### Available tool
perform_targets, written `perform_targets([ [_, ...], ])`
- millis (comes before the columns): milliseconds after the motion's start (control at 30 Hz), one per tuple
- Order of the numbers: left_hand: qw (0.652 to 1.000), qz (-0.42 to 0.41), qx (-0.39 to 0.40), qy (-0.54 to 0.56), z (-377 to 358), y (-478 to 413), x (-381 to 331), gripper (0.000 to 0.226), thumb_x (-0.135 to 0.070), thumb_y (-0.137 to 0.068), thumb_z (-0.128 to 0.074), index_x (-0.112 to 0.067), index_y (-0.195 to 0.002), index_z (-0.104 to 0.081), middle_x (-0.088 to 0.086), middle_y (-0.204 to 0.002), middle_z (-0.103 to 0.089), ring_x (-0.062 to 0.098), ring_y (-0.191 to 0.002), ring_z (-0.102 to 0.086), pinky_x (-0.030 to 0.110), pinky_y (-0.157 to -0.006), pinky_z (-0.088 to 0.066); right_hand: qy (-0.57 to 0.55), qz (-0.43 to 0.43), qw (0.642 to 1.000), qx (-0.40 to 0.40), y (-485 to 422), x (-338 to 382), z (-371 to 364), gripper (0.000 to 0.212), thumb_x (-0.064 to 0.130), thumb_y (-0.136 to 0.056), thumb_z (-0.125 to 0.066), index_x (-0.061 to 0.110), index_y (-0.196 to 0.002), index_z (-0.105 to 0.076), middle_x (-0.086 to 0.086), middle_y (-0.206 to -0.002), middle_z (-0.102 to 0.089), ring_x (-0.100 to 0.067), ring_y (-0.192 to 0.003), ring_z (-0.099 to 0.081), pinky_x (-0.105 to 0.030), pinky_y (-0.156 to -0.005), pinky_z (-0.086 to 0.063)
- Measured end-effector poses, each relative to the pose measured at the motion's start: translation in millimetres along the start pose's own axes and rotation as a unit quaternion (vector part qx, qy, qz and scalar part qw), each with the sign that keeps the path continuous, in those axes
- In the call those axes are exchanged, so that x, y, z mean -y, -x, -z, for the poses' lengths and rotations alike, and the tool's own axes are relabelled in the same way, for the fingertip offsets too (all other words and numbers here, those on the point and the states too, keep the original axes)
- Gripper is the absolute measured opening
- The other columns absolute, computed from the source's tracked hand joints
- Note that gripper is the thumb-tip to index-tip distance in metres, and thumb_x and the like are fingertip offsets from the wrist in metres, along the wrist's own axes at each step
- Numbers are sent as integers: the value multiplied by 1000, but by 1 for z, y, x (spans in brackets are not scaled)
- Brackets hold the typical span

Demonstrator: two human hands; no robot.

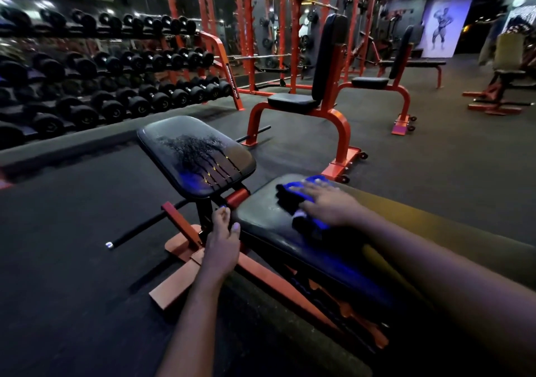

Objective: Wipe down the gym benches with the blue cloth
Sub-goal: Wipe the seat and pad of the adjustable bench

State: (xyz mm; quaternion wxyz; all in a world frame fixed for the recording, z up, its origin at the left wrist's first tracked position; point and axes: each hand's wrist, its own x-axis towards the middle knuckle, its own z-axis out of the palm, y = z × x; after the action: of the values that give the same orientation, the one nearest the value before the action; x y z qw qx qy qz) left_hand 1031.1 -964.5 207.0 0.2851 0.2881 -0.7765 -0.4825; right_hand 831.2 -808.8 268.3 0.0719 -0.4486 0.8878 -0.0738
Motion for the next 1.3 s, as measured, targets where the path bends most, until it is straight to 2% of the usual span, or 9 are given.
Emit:
perform_targets([
  [133, 1000, -14, -16, 0, 9, 12, 7, 48, -8, -102, -41, -20, -148, -32, -4, -143, -45, 16, -134, -42, 22, -103, -30, 40, -100, 994, -4, -58, 14, 17, 71, 52, -82, -22, 39, -152, -26, 9, -163, -15, -20, -150, -15, -50, -120, -14],
  [267, 993, -11, -114, 12, 21, 22, 26, 39, -3, -100, -41, -28, -129, -47, 8, -112, -66, 26, -104, -63, 45, -92, -51, 51, 31, 998, 29, -46, 104, -4, 54, 41, -95, -36, 42, -149, -32, 13, -161, -23, -19, -150, -18, -50, -120, -16],
  [367, 986, 15, -164, 15, 26, 21, 30, 29, -5, -99, -41, -20, -121, -52, 15, -102, -68, 31, -95, -66, 50, -88, -53, 49, 79, 996, 5, 6, 118, -16, 54, 39, -96, -38, 45, -150, -30, 16, -162, -18, -18, -150, -15, -48, -120, -17],
  [433, 987, 21, -158, 21, 28, 21, 20, 25, -9, -100, -40, -19, -117, -54, 15, -105, -68, 31, -97, -65, 48, -90, -52, 76, 97, 992, -32, 50, 113, -19, 56, 40, -96, -43, 47, -150, -27, 14, -163, -14, -18, -150, -13, -45, -118, -18],
  [567, 998, -2, -68, -13, 28, 22, -5, 28, -10, -103, -39, -10, -124, -57, 11, -120, -64, 24, -111, -58, 25, -88, -40, 161, 96, 982, -40, 116, 91, -25, 68, 45, -94, -47, 54, -151, -10, 13, -164, 6, -23, -152, -2, -51, -116, -17],
  [700, 999, -11, -26, -33, 51, 27, -10, 31, -15, -104, -38, -14, -127, -59, 9, -124, -62, 22, -115, -55, 26, -89, -38, 223, 81, 971, -26, 130, 90, -32, 74, 42, -95, -47, 57, -149, 3, 12, -161, 25, -29, -151, 9, -60, -115, -13],
  [867, 998, 3, -60, -9, 71, 34, -4, 31, -17, -105, -36, -17, -128, -57, 7, -125, -61, 15, -109, -54, 28, -86, -40, 322, 138, 936, -43, 69, 138, -41, 53, 34, -102, -35, 49, -151, -22, 7, -164, 14, -36, -150, 6, -65, -111, -19],
  [1067, 996, -5, -92, -9, 62, 34, -10, 32, -14, -104, -36, -11, -129, -57, 12, -125, -61, 20, -112, -55, 24, -86, -36, 332, 116, 935, -43, 18, 180, -58, 48, 36, -100, -45, 40, -147, -39, 6, -165, 0, -37, -150, -1, -67, -109, -20],
  [1300, 999, -14, -34, 1, 59, 35, -7, 35, -20, -106, -35, -14, -134, -53, 8, -133, -58, 18, -122, -52, 23, -92, -36, 276, 115, 947, -113, 107, 121, -55, 52, 25, -101, -36, 48, -148, -31, 10, -165, 4, -33, -151, -4, -61, -113, -18],
])
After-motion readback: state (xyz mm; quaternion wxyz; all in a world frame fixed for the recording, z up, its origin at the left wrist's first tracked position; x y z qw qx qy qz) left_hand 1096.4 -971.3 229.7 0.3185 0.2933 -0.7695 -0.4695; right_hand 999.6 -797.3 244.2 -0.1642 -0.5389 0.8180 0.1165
